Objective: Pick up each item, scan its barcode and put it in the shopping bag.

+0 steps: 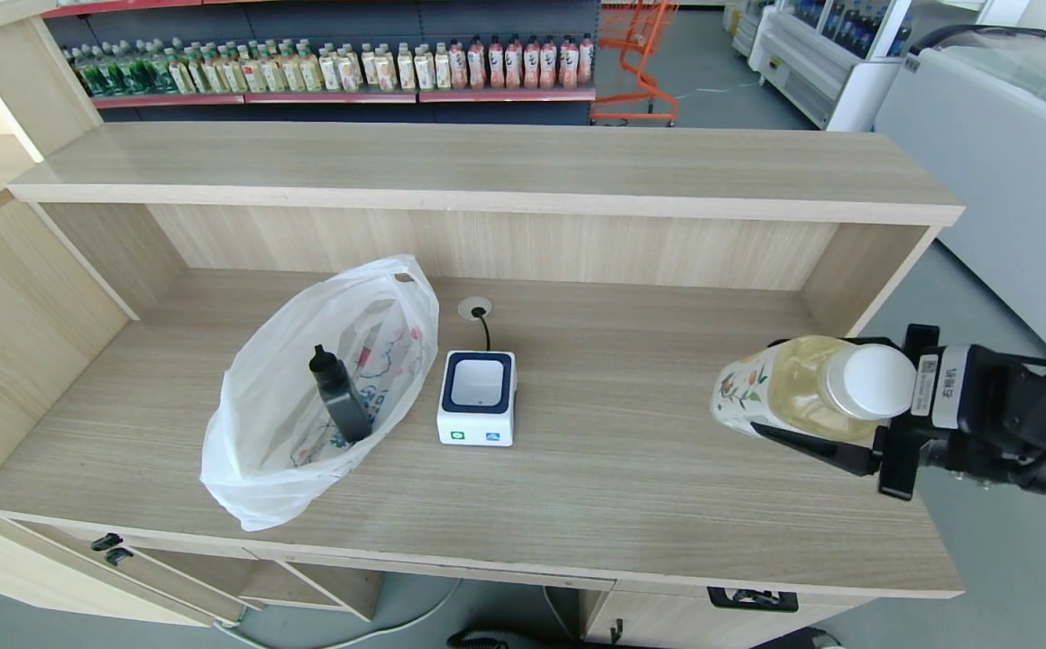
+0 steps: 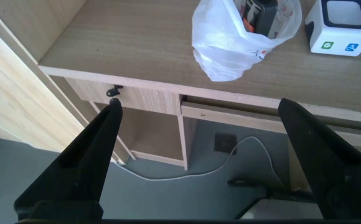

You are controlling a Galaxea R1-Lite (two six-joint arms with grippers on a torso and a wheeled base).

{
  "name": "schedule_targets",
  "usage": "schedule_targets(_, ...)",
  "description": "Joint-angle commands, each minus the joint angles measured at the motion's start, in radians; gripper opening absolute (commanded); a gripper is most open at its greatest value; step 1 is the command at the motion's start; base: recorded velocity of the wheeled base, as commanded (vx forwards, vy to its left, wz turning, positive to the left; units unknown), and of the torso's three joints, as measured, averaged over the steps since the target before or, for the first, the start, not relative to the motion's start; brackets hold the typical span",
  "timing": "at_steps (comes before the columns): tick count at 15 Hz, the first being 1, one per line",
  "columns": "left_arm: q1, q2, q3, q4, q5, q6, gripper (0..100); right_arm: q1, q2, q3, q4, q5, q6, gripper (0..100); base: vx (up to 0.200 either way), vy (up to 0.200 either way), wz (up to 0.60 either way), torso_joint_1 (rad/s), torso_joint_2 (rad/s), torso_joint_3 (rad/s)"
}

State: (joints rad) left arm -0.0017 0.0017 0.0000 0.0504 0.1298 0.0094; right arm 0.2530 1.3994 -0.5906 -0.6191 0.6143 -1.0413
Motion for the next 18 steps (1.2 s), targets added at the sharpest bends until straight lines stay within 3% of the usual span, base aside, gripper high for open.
schedule_targets(1, 0.0, 0.0, 0.0, 0.0, 0.001, 0.0, 100, -0.041, 0.015, -0.001, -0.036, -0.001, -0.025, 0, 0.0, 0.0, 0.0, 0.0, 0.0, 0.0)
schedule_targets(7, 0.0, 0.0, 0.0, 0.0, 0.001, 0.003, 100, -0.08, 0.024, -0.005, -0.062, 0.002, -0.072, 0, 0.0, 0.0, 0.0, 0.0, 0.0, 0.0)
schedule_targets(18, 0.0, 0.0, 0.0, 0.0, 0.001, 0.001, 100, -0.077, 0.032, -0.023, -0.06, 0.079, -0.066, 0, 0.0, 0.2, 0.0, 0.001, 0.0, 0.002)
